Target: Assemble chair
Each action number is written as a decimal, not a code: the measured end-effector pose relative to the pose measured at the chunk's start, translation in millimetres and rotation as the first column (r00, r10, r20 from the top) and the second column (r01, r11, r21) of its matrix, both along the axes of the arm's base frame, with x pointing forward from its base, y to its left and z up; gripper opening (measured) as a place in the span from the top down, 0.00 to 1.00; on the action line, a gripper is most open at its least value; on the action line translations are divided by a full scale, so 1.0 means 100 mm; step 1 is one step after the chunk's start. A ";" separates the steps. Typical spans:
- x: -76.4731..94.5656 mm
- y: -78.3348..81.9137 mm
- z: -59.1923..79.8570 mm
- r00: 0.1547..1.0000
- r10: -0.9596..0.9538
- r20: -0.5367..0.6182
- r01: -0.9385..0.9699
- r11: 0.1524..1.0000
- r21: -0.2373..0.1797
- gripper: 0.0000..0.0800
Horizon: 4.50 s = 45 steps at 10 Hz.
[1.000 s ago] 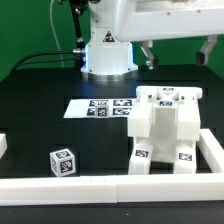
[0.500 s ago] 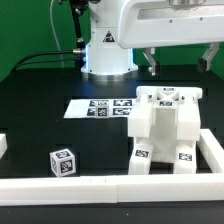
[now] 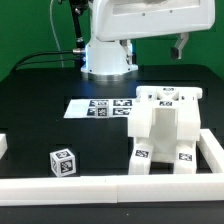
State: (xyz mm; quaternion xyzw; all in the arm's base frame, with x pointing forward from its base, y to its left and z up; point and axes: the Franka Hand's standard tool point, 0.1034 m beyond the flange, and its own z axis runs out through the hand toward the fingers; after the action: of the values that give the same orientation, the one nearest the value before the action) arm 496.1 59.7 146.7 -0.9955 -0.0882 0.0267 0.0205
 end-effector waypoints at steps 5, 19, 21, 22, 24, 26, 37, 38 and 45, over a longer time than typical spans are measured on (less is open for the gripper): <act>-0.45 -0.55 -0.25 0.996 0.083 0.014 -0.083 0.996 0.017 0.19; -0.93 -0.91 -0.74 0.997 -0.073 0.002 0.073 0.997 0.002 0.19; -1.05 -0.96 -0.93 0.993 -0.122 -0.001 0.122 0.992 -0.012 0.19; -1.06 -0.99 -1.00 0.990 -0.141 0.000 0.141 0.990 -0.021 0.19; -1.03 -1.01 -1.12 0.982 -0.188 0.007 0.188 0.981 -0.040 0.19; -1.04 -1.01 -1.12 0.983 -0.181 0.003 0.181 0.983 -0.038 0.19; -1.27 -1.09 -1.33 0.976 -0.217 -0.030 0.215 0.974 -0.071 0.19; -1.28 -1.08 -1.35 0.976 -0.216 -0.035 0.213 0.974 -0.073 0.19; -1.28 -1.09 -1.38 0.975 -0.218 -0.041 0.214 0.974 -0.077 0.49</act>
Offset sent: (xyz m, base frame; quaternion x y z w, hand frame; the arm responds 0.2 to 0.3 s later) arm -0.0719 -0.0615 -0.0219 0.0147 0.0267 -0.0659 0.9974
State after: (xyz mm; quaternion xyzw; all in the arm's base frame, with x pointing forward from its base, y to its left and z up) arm 367.6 -49.5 8.4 -0.9983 0.0220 0.0521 -0.0103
